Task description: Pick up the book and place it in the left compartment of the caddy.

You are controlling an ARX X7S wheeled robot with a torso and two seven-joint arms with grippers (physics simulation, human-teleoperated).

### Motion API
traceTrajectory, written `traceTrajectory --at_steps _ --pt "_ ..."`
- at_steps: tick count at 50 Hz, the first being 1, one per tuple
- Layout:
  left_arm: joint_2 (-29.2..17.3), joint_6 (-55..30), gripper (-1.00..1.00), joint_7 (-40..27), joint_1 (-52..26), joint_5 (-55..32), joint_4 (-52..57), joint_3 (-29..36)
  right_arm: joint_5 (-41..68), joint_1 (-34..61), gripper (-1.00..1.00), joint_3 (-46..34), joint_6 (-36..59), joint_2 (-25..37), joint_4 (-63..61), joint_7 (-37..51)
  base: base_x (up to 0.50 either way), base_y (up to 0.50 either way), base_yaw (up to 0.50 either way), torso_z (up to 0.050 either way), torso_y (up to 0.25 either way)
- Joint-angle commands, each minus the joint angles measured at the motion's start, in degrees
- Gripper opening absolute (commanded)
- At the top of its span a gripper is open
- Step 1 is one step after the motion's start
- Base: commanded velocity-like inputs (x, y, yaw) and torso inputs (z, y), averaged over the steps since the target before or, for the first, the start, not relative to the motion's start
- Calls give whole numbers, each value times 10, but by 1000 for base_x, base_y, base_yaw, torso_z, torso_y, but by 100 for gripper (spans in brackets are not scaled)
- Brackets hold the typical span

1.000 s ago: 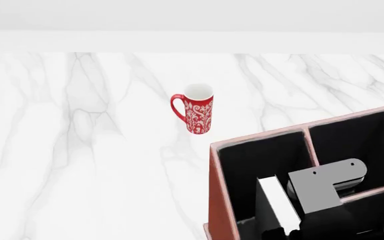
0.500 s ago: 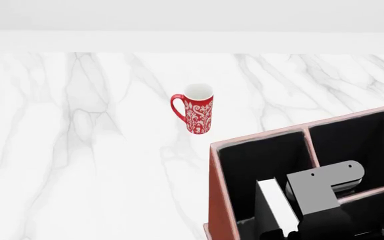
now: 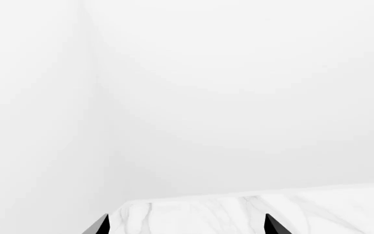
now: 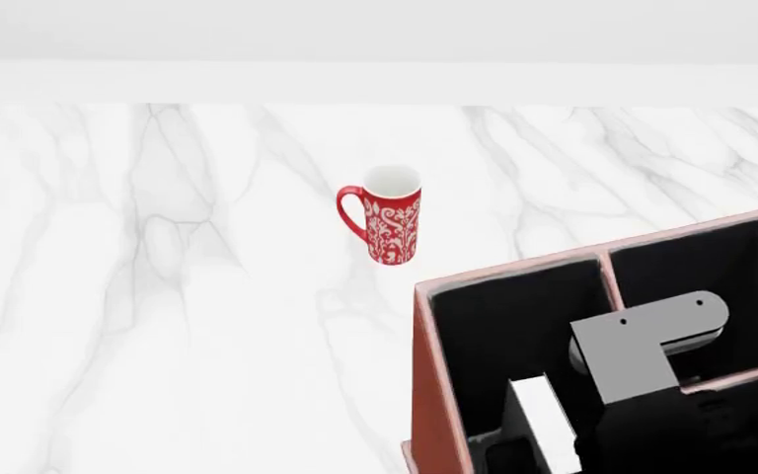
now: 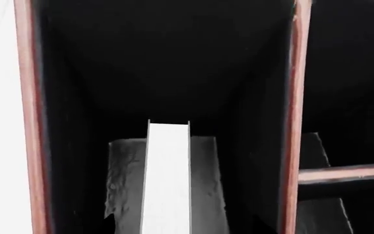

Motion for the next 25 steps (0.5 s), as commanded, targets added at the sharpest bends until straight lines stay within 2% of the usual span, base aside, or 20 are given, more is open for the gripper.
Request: traceTrajectory --at_steps 1,25 --pt "-1 1 100 -1 1 -3 0 -2 4 8 100 8 2 5 -13 5 0 0 0 0 0" --pt "-2 4 100 -2 2 0 0 0 44 28 100 40 -11 27 -62 31 0 0 0 0 0"
